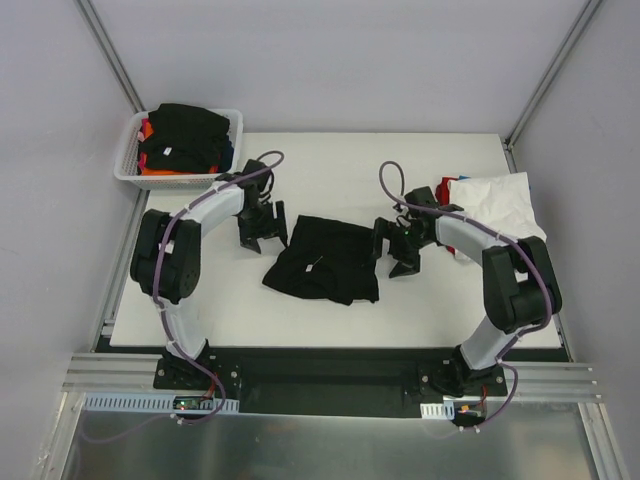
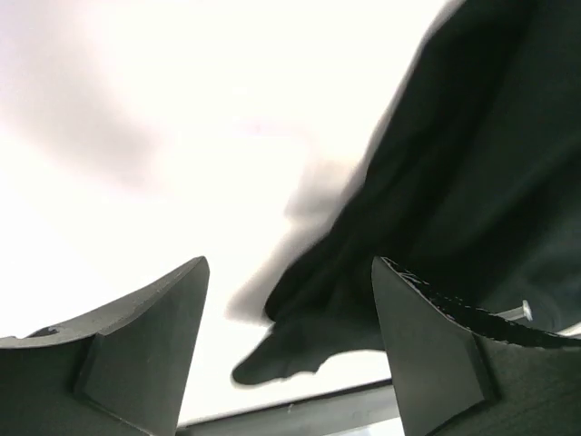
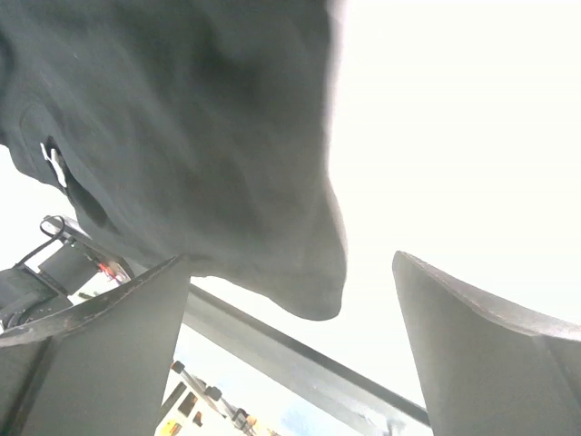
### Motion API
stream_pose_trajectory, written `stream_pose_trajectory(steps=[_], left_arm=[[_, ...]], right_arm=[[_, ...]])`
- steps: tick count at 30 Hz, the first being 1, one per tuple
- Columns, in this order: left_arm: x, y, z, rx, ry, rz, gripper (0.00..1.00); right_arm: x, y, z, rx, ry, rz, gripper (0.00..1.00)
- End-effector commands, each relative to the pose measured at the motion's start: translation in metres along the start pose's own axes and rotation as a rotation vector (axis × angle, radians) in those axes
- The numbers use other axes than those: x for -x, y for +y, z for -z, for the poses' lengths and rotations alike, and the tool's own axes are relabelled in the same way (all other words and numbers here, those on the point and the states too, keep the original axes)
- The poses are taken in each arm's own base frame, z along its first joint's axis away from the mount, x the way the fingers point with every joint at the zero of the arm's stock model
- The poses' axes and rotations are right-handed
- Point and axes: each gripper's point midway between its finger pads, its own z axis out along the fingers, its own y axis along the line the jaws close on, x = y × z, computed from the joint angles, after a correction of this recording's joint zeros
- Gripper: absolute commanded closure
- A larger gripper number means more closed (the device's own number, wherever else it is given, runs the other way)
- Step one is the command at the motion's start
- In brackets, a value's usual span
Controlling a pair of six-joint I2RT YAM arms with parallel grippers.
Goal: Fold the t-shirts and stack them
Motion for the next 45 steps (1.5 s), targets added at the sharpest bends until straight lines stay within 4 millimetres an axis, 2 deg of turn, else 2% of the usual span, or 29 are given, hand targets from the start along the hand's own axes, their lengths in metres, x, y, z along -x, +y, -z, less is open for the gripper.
stream_pose_trajectory(steps=[1, 2, 3, 6, 8, 10, 11, 12, 13, 15, 18, 27, 30, 34, 39, 45], left_arm=[[0.031, -0.02, 0.08, -0.004, -0.193, -0.047, 0.27], [0.03, -0.031, 0.089, -0.038, -0.194, -0.051, 0.27], [0.038, -0.051, 0.106, -0.091, -0.23, -0.053, 0.27], [0.03, -0.1, 0.126, -0.207, -0.233, -0.113, 0.27], [0.012, -0.127, 0.125, -0.262, -0.192, -0.164, 0.29], [0.003, -0.14, 0.116, -0.276, -0.153, -0.178, 0.58], [-0.005, -0.146, 0.111, -0.282, -0.128, -0.194, 0.83], [-0.014, -0.15, 0.098, -0.269, -0.093, -0.211, 1.0], [-0.02, -0.152, 0.091, -0.263, -0.073, -0.224, 1.0], [-0.029, -0.152, 0.07, -0.236, -0.037, -0.249, 1.0], [-0.031, -0.154, 0.046, -0.23, -0.003, -0.264, 1.0], [-0.014, -0.147, -0.018, -0.17, 0.055, -0.263, 1.0], [-0.008, -0.141, -0.031, -0.149, 0.065, -0.226, 1.0], [0.008, -0.126, -0.032, -0.109, 0.033, -0.151, 1.0], [0.021, -0.096, -0.027, -0.027, -0.02, -0.032, 1.0], [0.013, -0.076, -0.022, 0.041, -0.043, 0.045, 1.0]], right_arm=[[-0.001, 0.003, 0.032, -0.027, -0.05, 0.046, 0.03], [-0.001, 0.004, 0.033, -0.025, -0.052, 0.045, 0.03], [0.001, 0.006, 0.036, -0.02, -0.063, 0.049, 0.03], [-0.001, 0.007, 0.038, -0.021, -0.067, 0.043, 0.03], [-0.003, 0.006, 0.04, -0.021, -0.071, 0.037, 0.07], [-0.008, 0.005, 0.039, -0.017, -0.07, 0.032, 0.14], [-0.01, 0.004, 0.039, -0.015, -0.071, 0.031, 0.21], [-0.011, 0.003, 0.04, -0.016, -0.074, 0.027, 0.25], [-0.013, 0.002, 0.04, -0.019, -0.076, 0.026, 0.29], [-0.02, -0.001, 0.042, -0.025, -0.081, 0.022, 0.3], [-0.027, -0.006, 0.045, -0.034, -0.094, 0.015, 0.3], [-0.043, -0.012, 0.06, -0.059, -0.118, 0.014, 0.29], [-0.044, -0.011, 0.064, -0.061, -0.127, 0.014, 0.29], [-0.043, -0.009, 0.068, -0.058, -0.14, 0.012, 0.29], [-0.043, -0.007, 0.072, -0.052, -0.151, 0.007, 0.29], [-0.043, -0.006, 0.072, -0.047, -0.155, 0.0, 0.28]])
